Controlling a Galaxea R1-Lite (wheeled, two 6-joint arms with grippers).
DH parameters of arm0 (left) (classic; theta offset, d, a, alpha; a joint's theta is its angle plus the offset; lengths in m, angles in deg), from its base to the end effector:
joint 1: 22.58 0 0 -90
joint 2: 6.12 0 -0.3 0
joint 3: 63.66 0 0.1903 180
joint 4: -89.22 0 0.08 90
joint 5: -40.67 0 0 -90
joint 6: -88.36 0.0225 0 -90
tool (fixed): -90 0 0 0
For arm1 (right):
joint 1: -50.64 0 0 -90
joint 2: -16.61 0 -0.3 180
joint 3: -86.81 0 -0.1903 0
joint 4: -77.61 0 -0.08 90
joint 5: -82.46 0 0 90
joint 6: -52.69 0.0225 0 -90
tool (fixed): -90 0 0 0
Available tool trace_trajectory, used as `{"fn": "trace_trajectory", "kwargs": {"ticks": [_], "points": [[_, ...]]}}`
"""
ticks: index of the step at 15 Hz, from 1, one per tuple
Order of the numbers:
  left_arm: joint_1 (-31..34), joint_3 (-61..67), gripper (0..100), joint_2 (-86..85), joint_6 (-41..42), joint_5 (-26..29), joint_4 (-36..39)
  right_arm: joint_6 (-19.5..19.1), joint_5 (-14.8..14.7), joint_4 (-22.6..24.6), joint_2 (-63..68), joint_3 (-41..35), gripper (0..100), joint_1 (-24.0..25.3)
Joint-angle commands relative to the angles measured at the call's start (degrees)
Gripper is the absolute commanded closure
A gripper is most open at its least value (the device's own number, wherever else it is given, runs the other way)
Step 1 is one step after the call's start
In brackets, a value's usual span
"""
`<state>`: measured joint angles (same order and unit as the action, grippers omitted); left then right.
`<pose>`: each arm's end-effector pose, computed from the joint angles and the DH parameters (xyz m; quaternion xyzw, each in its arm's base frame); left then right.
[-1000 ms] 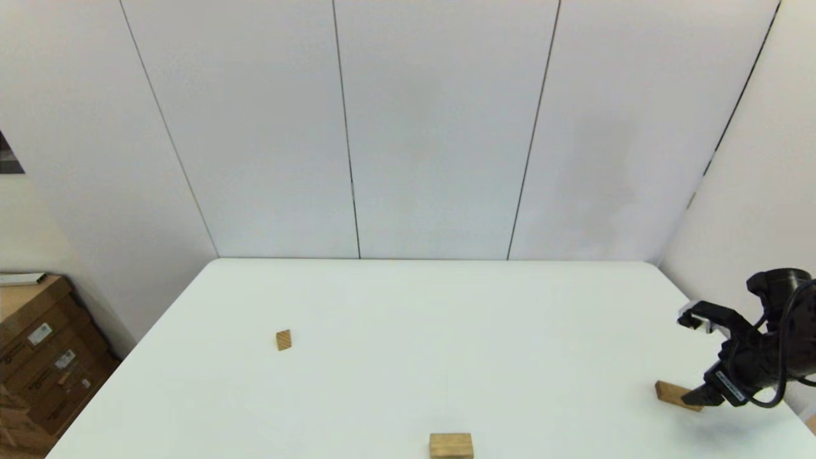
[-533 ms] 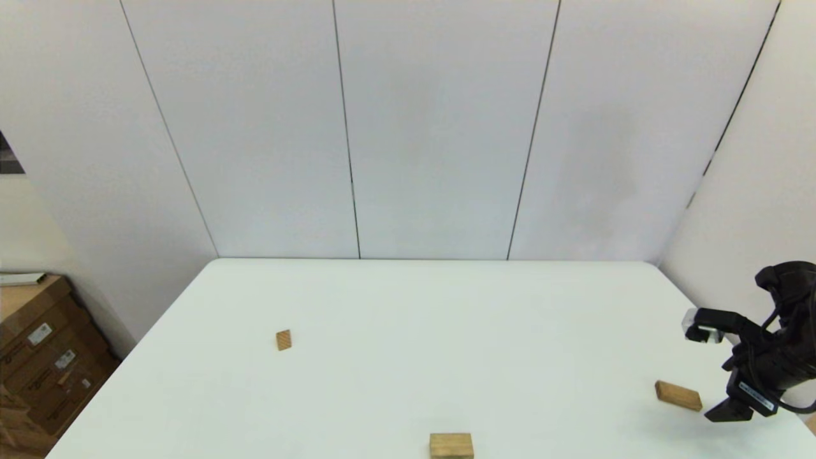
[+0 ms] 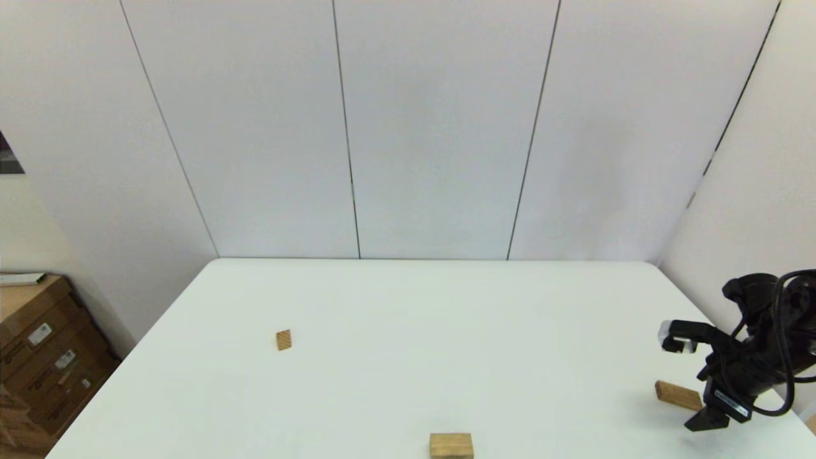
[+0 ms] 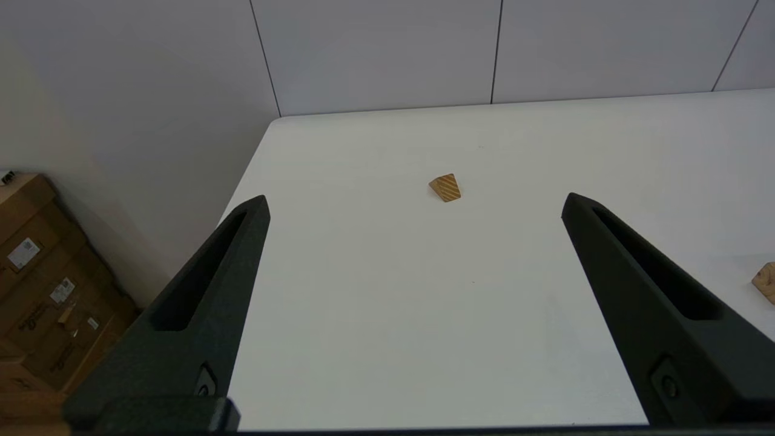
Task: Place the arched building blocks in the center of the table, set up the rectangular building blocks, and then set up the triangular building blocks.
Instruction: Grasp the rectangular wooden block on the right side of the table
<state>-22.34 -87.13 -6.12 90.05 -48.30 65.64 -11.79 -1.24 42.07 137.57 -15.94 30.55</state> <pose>-0.0229 -0.0005 0.0756 0.0147 0.0009 -0.0069 0.9999 0.2929 -0.1045 0.0252 -0.2848 0.5745 0.2530 0.7244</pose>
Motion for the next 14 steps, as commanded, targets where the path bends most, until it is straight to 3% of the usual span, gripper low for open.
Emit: {"fn": "trace_trajectory", "kwargs": {"ticks": [1,14], "points": [[0.0,0.0,0,0.1,0.0,0.0,0.0,-0.4,0.6,-0.3,3.7,2.7,0,0.3],[0.0,0.0,0,0.1,0.0,0.0,-0.1,-1.1,1.0,0.0,6.2,5.2,0,0.2]]}}
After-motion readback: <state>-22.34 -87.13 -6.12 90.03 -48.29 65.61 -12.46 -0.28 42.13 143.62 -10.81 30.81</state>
